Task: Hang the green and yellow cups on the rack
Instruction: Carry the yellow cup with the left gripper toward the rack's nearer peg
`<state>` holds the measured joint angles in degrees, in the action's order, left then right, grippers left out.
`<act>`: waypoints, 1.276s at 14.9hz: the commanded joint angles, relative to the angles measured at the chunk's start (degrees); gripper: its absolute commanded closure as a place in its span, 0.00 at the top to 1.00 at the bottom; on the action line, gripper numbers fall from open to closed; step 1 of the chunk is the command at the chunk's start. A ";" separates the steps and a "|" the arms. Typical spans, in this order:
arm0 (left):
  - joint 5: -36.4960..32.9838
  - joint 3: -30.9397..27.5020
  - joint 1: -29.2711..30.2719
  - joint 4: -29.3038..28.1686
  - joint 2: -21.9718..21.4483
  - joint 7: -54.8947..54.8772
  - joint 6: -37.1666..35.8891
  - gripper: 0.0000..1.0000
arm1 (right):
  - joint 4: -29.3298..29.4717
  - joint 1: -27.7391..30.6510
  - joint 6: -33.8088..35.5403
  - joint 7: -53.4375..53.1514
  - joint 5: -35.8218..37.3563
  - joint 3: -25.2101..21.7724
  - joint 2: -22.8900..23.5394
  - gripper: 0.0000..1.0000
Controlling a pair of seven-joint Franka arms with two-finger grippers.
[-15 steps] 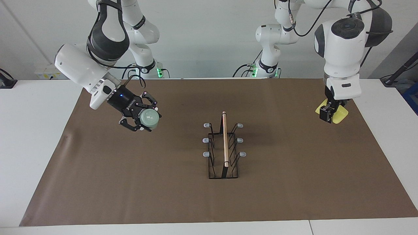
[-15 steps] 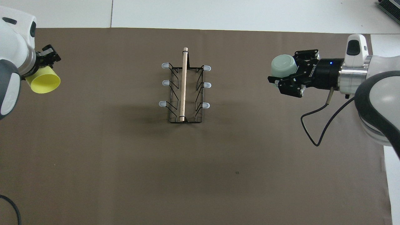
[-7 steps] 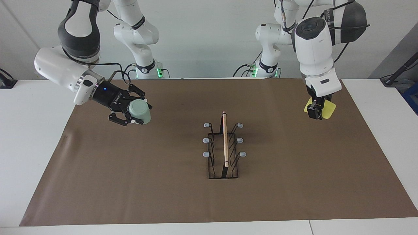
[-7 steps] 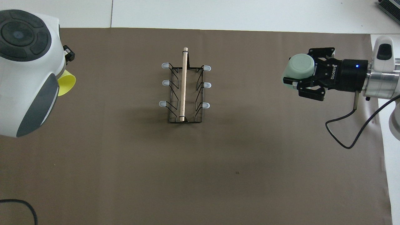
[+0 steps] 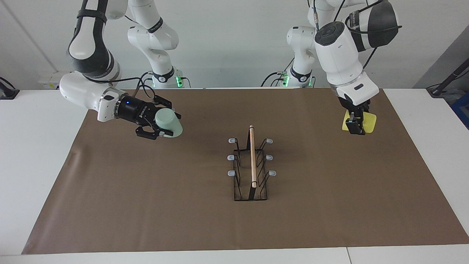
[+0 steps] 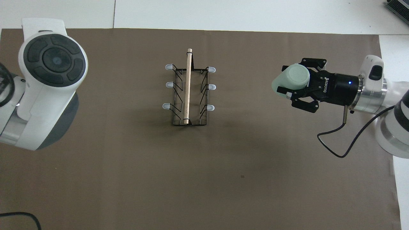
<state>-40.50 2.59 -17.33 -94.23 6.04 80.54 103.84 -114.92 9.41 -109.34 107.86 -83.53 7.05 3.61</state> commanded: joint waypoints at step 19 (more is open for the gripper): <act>-25.23 -0.84 -22.65 -11.94 2.74 32.31 7.88 0.00 | -2.77 9.66 6.86 4.64 7.50 -0.20 -2.38 0.00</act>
<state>-62.59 2.78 -37.47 -105.78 7.40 111.10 112.79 -116.02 18.36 -102.94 111.53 -76.83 6.46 2.95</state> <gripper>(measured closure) 0.326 0.361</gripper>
